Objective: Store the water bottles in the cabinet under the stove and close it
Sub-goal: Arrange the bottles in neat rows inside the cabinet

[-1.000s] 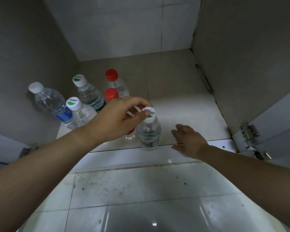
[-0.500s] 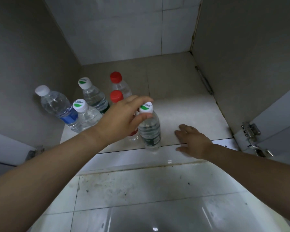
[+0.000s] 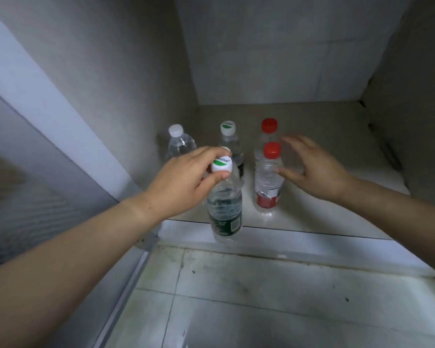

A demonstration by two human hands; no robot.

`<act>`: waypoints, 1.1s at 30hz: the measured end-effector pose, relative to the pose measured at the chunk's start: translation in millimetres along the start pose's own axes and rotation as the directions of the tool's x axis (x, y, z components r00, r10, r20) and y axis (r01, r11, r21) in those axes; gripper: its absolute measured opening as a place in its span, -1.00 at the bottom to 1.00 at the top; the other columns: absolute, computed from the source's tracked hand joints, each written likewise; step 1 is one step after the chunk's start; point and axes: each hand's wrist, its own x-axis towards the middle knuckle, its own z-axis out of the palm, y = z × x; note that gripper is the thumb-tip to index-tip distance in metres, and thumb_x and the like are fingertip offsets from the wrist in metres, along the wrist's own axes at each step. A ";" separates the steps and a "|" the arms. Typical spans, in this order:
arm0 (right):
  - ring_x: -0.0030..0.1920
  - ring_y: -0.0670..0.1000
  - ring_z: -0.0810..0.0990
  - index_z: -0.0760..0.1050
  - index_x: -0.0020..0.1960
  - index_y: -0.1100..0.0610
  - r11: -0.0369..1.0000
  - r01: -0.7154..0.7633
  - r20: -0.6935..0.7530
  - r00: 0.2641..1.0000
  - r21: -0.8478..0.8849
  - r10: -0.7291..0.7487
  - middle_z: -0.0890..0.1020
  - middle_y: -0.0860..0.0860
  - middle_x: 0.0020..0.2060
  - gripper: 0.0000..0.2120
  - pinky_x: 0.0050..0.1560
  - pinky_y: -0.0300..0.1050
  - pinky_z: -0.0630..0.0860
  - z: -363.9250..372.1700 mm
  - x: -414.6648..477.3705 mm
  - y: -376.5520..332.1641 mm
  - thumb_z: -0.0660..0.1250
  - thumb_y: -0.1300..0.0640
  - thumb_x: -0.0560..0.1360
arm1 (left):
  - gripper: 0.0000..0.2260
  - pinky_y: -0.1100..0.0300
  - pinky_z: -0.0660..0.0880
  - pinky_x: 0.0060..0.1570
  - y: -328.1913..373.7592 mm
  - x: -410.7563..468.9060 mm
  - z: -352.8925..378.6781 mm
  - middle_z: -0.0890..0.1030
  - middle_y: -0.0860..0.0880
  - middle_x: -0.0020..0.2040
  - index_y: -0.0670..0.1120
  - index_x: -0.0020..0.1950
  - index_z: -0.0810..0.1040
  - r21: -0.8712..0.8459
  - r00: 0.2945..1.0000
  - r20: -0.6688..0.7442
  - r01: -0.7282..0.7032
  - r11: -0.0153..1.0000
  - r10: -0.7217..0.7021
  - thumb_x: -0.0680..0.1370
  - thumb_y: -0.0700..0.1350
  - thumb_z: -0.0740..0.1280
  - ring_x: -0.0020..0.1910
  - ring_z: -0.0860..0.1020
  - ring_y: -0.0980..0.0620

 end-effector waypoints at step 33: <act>0.07 0.20 0.50 0.49 0.15 0.23 0.971 0.166 0.005 0.986 -0.172 -0.168 0.54 0.19 0.04 -0.65 0.05 -0.09 0.40 31.1 34.3 -18.3 0.41 0.11 0.43 | -0.69 0.02 0.50 -0.05 -84.7 13.8 7.1 0.57 -0.15 0.10 -0.06 0.19 0.50 0.042 0.929 -0.091 0.363 0.931 -0.359 0.47 -0.06 0.37 -0.04 0.56 -0.19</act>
